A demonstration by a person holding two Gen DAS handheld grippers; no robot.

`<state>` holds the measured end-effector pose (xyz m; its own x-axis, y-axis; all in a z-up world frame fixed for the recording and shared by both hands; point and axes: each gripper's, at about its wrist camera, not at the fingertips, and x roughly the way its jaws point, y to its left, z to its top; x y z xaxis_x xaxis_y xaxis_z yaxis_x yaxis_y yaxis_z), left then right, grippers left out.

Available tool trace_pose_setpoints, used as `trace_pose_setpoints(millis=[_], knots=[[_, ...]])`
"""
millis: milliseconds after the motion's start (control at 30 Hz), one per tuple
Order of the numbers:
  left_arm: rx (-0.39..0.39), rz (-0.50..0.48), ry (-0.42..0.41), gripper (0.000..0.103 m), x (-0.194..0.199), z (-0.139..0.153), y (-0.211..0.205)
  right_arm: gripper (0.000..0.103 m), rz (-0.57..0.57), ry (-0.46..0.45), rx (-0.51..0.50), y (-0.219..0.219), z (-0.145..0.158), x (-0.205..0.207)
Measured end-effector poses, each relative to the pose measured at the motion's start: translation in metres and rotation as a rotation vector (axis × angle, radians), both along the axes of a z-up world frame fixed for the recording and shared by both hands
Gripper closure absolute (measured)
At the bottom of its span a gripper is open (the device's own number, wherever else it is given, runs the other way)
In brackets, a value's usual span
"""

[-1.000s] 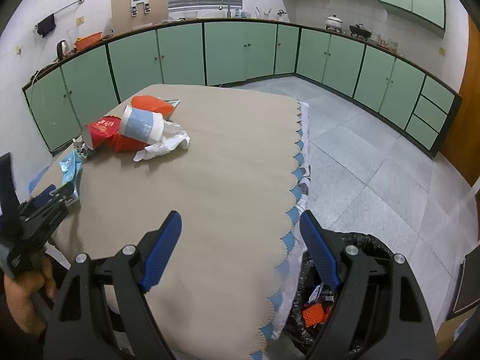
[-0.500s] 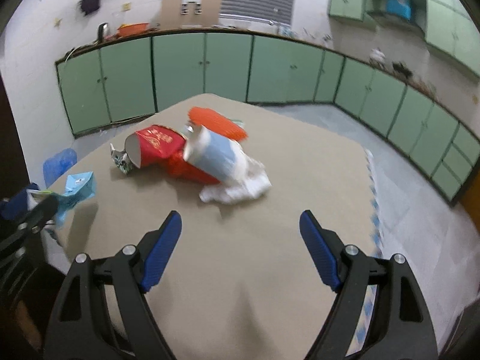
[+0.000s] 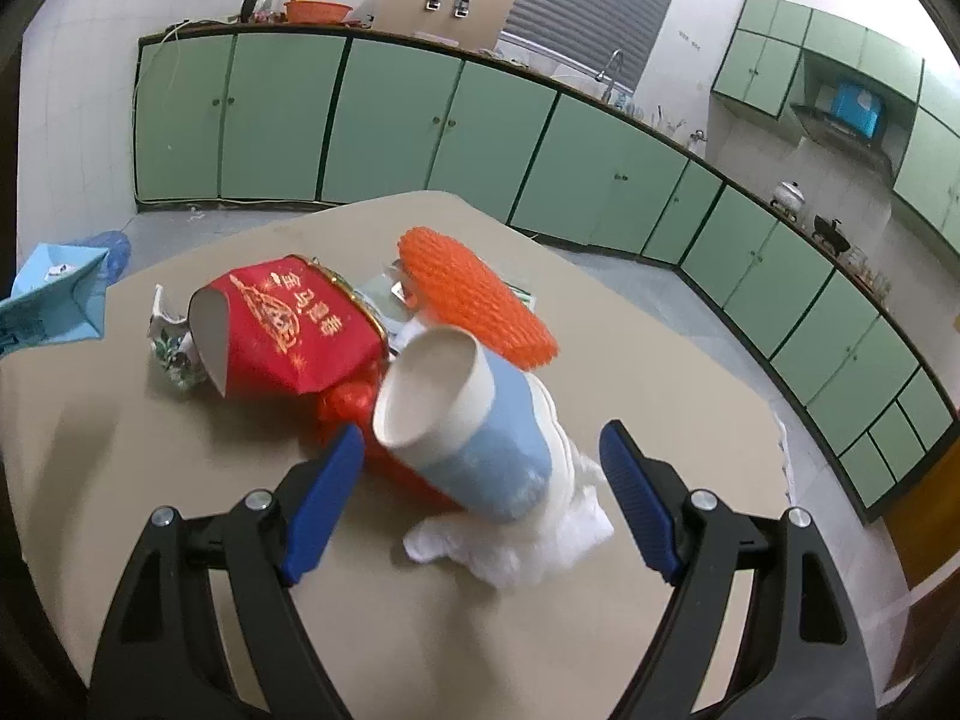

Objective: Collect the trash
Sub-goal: 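Grasp the white-and-blue paper cup with the right gripper while the left holds the carton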

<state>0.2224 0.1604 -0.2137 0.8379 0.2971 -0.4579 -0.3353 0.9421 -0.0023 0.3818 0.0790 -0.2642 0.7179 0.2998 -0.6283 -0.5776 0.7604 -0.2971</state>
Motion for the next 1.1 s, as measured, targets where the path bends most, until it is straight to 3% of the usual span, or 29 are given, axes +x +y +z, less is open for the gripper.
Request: trace_pose_setpoints(millis=[67, 100, 267, 567, 633, 1100], knots=[[-0.011, -0.001, 0.006, 0.057, 0.004, -0.004, 0.005, 0.033, 0.005, 0.009, -0.013, 0.003, -0.002, 0.004], [-0.014, 0.004, 0.013, 0.057, 0.006, -0.007, 0.008, 0.053, 0.007, 0.025, -0.019, 0.005, -0.003, 0.006], [-0.03, 0.024, 0.022, 0.057, 0.007, -0.011, 0.019, 0.06, -0.002, 0.076, 0.027, -0.005, 0.003, 0.009], [-0.024, 0.013, 0.016, 0.057, 0.004, -0.007, 0.014, 0.072, -0.006, 0.082, 0.096, -0.028, 0.032, -0.011], [-0.02, 0.011, 0.01, 0.057, 0.002, -0.004, 0.013, 0.101, -0.006, 0.105, 0.106, -0.033, 0.036, -0.012], [-0.033, -0.007, 0.013, 0.057, -0.004, -0.007, 0.01, 0.103, -0.03, 0.177, 0.153, -0.069, 0.033, -0.029]])
